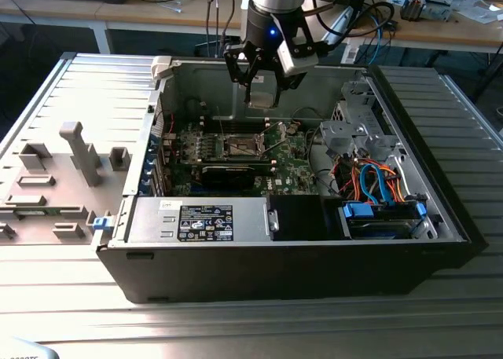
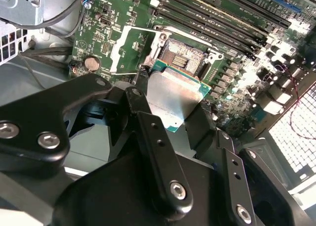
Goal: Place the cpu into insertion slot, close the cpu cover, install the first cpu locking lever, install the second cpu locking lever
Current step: 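Place the cpu into insertion slot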
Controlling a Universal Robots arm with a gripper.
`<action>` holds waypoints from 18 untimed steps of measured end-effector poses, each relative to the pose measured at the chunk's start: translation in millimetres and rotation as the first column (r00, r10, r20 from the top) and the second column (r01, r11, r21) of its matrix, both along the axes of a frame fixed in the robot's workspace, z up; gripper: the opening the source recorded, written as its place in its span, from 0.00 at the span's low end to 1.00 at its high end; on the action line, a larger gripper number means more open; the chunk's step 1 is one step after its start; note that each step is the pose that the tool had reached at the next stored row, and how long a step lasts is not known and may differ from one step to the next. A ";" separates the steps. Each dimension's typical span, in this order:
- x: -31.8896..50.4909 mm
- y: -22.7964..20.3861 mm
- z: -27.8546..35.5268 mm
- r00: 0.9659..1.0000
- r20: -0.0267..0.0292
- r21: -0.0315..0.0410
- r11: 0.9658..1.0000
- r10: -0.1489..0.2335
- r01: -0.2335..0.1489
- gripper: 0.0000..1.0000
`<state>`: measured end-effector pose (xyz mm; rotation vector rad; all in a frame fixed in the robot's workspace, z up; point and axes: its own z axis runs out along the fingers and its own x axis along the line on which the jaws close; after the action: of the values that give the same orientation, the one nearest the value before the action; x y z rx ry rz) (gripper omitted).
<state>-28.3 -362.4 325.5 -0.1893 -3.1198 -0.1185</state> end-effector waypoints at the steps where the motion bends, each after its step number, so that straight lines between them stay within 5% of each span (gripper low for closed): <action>1: 0.0 0.0 0.0 1.000 0.000 -0.001 1.000 -0.004 0.004 0.55; 18: 0.0 0.0 -0.3 0.999 0.000 -0.002 0.999 -0.049 0.049 0.55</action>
<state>-28.3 -362.4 325.3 -0.2661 -3.1162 -0.1153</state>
